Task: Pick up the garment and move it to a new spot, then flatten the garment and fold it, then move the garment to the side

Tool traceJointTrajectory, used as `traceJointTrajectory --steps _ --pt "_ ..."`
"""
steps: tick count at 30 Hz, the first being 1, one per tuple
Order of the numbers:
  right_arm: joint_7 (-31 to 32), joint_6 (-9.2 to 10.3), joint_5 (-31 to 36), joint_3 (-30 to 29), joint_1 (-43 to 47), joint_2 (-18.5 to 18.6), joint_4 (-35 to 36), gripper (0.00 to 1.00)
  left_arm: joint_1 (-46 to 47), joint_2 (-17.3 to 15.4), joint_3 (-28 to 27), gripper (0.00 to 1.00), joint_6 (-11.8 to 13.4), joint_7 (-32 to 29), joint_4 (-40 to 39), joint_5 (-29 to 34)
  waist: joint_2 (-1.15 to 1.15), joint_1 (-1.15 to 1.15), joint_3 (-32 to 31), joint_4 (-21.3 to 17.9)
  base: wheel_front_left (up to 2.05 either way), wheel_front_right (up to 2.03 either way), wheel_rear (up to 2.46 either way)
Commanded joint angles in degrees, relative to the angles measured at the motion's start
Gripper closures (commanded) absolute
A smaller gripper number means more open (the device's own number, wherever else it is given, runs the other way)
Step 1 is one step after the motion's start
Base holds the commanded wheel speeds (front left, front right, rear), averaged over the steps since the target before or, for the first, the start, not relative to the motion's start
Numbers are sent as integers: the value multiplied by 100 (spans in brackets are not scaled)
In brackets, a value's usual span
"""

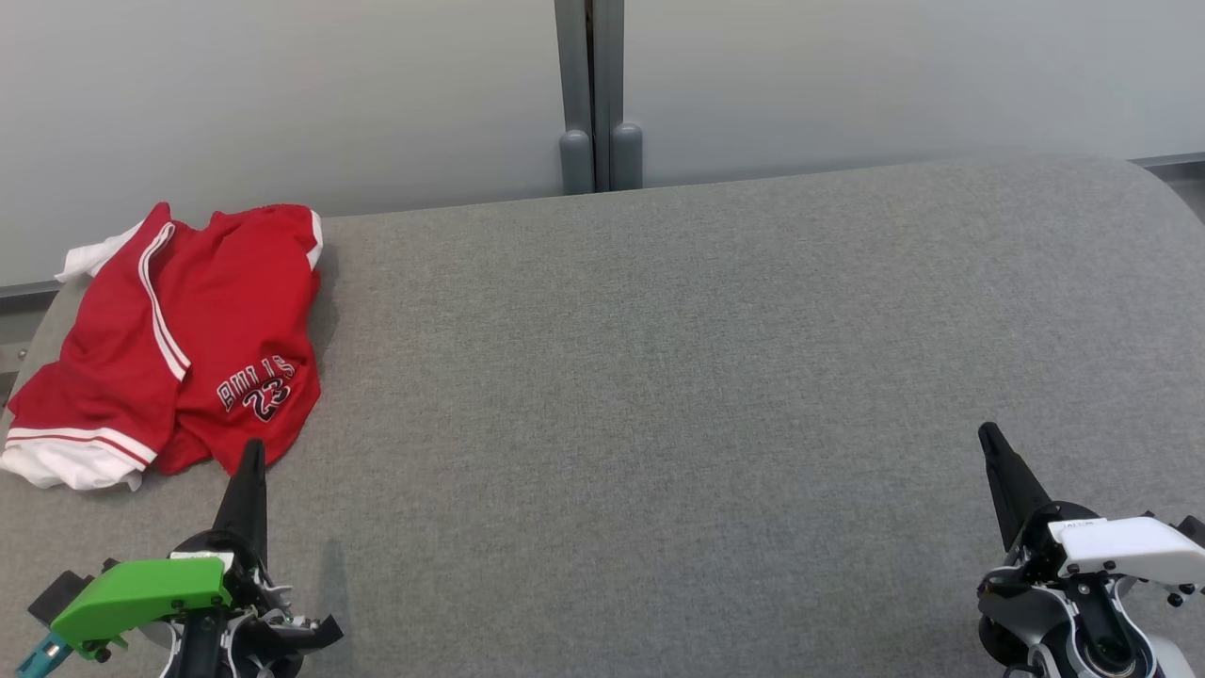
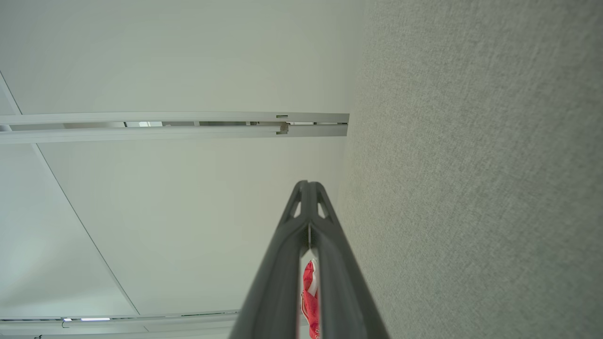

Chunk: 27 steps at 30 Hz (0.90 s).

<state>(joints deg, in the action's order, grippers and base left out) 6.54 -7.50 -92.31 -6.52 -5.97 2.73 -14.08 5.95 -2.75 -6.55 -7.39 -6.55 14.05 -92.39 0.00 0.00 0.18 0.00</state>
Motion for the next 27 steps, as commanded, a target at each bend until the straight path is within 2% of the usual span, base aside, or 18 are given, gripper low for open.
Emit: traceJointTrajectory --steps 1,12,13,17,27 --pt "14 2 -20 -7 -47 31 22 100 67 -27 -5 100 -25 -11 -8 -4 0 0 0 0 0 0 0" --pt "14 2 -20 -7 -47 31 22 100 67 -27 -5 100 -25 -11 -8 -4 0 0 0 0 0 0 0" --pt "-1 0 1 1 0 -1 -2 0 0 0 1 0 0 1 2 0 0 0 0 0 0 0 0" --pt "-1 2 2 18 163 -67 -201 0 -162 46 23 0 1 8 216 0 0 0 0 0 0 0 0" --pt "-291 2 290 155 232 -54 -145 0 -281 37 279 0 -1 296 45 137 0 0 -12 -3 0 0 0"
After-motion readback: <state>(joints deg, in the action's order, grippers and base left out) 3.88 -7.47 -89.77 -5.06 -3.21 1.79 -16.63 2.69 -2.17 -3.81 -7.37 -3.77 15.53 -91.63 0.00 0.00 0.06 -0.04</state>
